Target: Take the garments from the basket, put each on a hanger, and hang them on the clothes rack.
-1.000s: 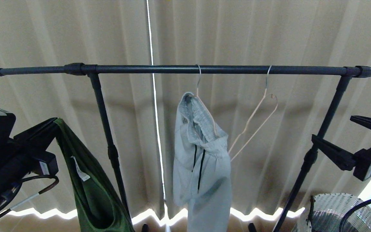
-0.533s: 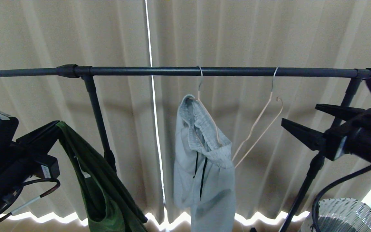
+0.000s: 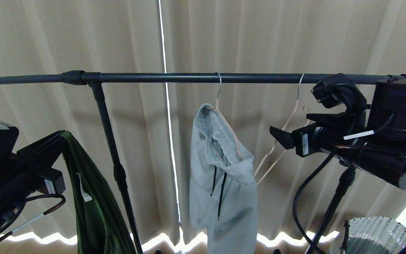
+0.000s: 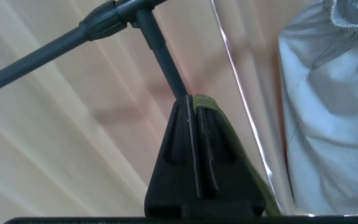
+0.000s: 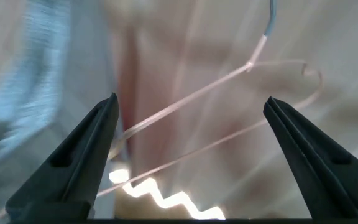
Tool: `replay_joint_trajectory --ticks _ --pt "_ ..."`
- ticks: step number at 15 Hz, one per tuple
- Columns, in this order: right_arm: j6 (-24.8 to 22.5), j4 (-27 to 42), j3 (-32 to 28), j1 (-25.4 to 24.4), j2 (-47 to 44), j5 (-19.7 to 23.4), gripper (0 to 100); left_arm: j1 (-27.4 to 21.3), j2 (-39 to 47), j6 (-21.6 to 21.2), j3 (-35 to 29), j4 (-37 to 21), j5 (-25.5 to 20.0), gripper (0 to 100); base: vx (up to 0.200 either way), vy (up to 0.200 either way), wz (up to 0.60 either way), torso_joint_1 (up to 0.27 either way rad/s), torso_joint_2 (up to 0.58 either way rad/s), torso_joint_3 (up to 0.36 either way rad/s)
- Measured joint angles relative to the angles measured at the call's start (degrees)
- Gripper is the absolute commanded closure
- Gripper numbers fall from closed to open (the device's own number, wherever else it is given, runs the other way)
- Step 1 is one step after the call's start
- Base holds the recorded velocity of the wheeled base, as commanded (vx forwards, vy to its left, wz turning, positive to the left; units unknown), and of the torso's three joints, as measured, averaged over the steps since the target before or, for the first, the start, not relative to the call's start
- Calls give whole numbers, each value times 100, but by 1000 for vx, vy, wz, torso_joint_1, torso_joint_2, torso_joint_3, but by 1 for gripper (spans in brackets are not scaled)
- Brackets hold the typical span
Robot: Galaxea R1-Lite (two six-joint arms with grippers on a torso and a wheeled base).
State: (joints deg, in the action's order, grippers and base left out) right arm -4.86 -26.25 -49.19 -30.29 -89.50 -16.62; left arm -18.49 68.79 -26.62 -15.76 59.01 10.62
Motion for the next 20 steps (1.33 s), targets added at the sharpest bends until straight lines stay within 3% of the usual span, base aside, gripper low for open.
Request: replay_joint_trajectory --ticks 7,13,20 --pt "183 525 -95 -16 -189 -449 0 -52 -49 -2 6 2 0 100 0 0 0 0 0 0" --pt "432 663 443 135 277 -478 0 -226 -50 -2 0 2 0 100 0 0 0 0 0 0" --pt "820 1341 521 205 653 -475 0 -291 -50 -9 11 2 0 100 0 0 0 0 0 0"
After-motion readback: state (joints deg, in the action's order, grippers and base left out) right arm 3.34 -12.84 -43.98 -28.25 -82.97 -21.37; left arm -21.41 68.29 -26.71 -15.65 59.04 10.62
